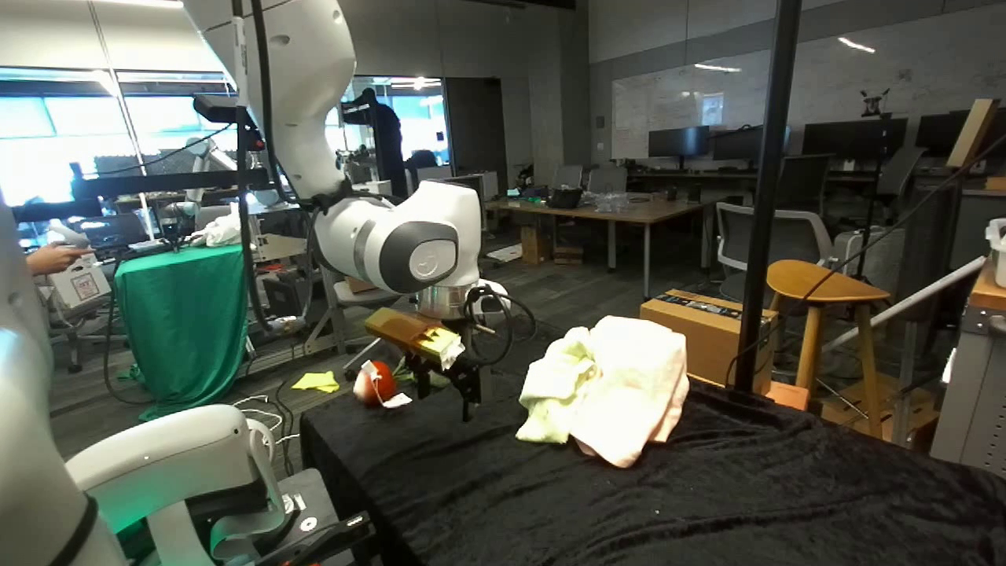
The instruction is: Put all the items on the table in one place
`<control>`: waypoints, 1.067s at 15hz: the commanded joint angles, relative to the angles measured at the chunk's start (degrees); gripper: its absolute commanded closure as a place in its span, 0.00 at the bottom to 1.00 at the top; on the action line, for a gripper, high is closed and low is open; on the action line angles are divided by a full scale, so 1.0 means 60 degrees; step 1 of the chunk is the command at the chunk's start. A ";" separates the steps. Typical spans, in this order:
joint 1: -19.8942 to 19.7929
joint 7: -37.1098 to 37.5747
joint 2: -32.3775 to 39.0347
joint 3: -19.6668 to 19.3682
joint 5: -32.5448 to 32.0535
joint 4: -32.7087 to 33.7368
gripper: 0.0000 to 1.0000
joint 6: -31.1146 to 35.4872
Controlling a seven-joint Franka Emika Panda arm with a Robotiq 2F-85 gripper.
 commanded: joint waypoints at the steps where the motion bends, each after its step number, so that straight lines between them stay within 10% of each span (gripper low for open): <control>1: 0.0408 -0.0031 -0.0193 0.0556 0.0980 -0.0032 0.00 0.0164; 9: 0.1229 0.0173 0.0413 0.1740 0.3217 0.0651 0.00 0.1238; 16: 0.1656 0.0867 0.1420 0.2143 0.2953 0.1010 0.00 0.2470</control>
